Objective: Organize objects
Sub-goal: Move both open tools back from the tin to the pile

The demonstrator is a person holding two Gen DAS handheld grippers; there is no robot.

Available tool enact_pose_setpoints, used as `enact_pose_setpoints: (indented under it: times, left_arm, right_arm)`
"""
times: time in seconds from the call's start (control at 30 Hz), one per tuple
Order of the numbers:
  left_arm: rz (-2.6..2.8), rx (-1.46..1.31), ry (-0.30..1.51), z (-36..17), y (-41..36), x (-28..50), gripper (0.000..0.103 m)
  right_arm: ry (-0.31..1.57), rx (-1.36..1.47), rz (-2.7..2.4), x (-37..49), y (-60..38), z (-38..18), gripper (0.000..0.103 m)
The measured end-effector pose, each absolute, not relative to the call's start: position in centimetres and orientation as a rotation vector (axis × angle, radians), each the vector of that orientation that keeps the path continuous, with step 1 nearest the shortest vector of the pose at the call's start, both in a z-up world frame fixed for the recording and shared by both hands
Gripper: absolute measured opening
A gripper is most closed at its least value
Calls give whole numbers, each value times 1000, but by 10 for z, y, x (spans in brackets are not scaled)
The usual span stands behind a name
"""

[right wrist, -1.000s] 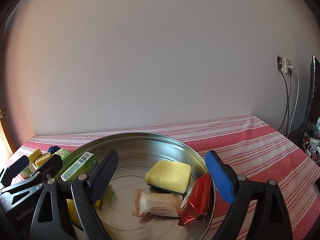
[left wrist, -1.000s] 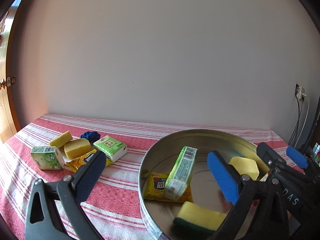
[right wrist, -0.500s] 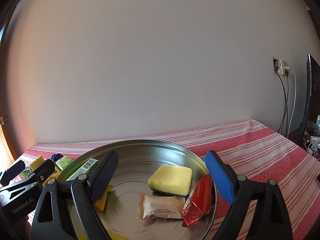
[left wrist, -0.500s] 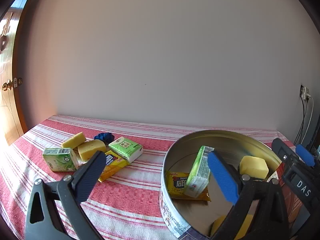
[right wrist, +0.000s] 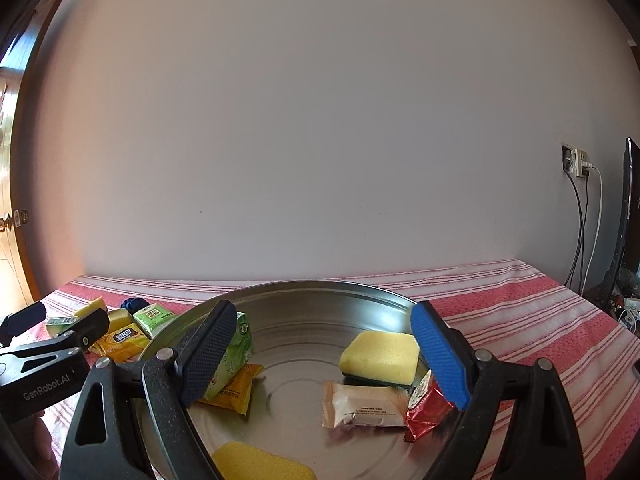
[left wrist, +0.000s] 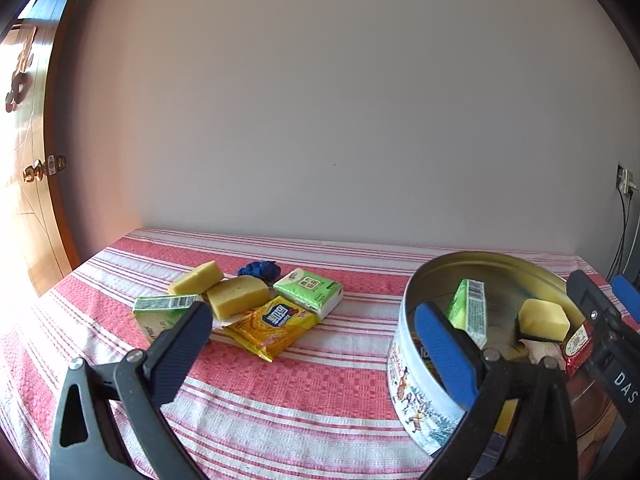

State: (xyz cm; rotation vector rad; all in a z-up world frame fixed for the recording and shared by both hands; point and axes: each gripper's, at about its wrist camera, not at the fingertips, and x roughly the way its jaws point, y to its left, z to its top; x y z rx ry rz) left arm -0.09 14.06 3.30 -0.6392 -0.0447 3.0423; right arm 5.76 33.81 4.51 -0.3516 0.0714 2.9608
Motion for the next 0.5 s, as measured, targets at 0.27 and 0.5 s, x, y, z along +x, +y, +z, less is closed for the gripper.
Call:
enact_pose_setpoints:
  times: [0.27, 0.5]
  left_arm:
    - [3068, -677, -44, 28, 116, -7, 102]
    - [3099, -717, -51, 26, 90, -15, 102]
  right_arm:
    - [70, -405, 2986, 46, 307, 43, 91]
    - [92, -422, 3019, 29, 274, 46, 91]
